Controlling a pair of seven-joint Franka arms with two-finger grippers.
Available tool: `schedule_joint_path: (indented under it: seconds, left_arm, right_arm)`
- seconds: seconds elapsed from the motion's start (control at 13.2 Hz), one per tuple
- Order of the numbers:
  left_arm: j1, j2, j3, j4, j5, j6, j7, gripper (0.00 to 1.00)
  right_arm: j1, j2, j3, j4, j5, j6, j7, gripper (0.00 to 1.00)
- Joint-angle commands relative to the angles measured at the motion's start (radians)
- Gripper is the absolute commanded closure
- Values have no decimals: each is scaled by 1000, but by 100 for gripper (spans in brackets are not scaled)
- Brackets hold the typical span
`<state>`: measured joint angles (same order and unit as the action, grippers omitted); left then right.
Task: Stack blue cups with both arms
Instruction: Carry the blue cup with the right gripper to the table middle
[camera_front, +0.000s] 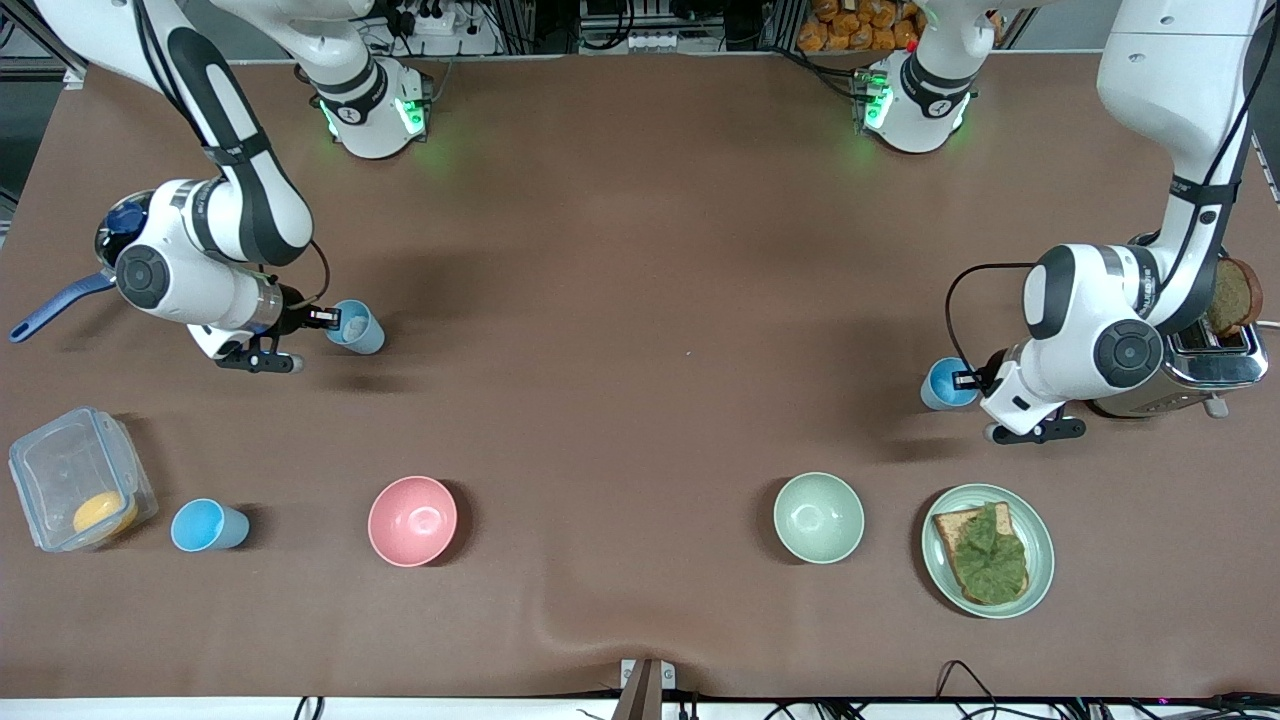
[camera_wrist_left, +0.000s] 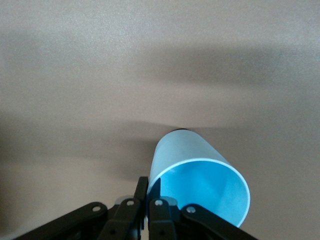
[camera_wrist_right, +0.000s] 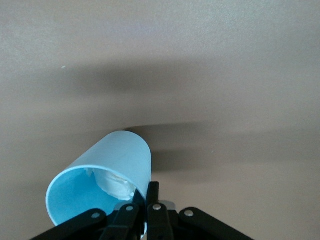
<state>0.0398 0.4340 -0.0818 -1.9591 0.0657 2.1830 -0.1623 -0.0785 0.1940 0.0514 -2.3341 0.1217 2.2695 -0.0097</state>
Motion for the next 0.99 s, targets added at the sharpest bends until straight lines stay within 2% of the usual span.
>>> schedule_joint_path:
  seconds: [0.0, 0.23, 0.3, 0.38, 0.61, 0.91]
  left_arm:
    - [-8, 3, -27, 3, 2, -15, -25, 100]
    - [-3, -26, -42, 9, -13, -55, -28, 100]
    - [-3, -49, -53, 19, -68, -58, -54, 100]
    - [-3, -61, -56, 40, -107, -81, -83, 100]
    - [-5, -63, -62, 150, -119, -222, -108, 100]
    - [-6, -80, -79, 163, -119, -233, -129, 100]
  right_arm:
    - [31, -19, 2, 42, 67, -80, 8, 100]
    - [113, -25, 14, 102, 178, -122, 11, 100]
    - [161, -19, 15, 129, 208, -127, 48, 100]
    - [213, -16, 15, 148, 210, -120, 136, 100]
    - [409, -4, 15, 212, 210, -104, 446, 100]
    - [604, 77, 15, 252, 210, 33, 733, 100]
